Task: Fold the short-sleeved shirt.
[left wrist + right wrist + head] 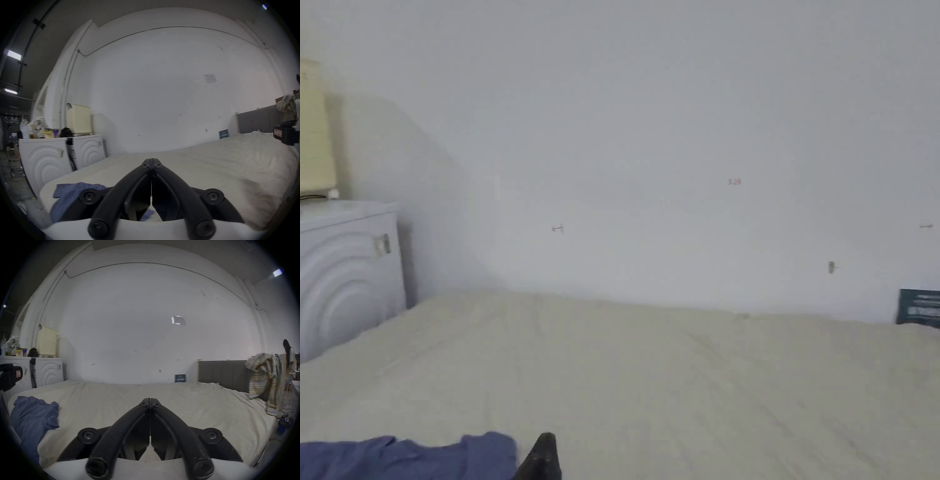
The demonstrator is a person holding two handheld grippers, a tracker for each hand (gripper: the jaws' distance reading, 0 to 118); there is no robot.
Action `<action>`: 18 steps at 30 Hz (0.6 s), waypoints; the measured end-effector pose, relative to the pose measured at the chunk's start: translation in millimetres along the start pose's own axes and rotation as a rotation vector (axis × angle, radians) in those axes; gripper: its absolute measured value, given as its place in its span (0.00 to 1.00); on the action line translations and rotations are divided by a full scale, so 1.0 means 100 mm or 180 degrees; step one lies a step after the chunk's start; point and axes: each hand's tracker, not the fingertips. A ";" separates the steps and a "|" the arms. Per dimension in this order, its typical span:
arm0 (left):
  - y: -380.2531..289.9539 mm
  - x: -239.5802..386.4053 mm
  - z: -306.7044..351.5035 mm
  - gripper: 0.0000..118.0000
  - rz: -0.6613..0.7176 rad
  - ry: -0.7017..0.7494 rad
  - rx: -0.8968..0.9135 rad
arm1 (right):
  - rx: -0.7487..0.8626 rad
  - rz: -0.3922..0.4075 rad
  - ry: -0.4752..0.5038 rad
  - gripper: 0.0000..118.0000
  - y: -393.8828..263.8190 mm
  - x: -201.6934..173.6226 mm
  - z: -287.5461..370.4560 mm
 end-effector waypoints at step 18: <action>-0.16 -1.41 0.51 0.00 0.0084 0.0955 -0.0486 | 0.0110 0.0065 0.1229 0.00 0.11 -1.30 -0.09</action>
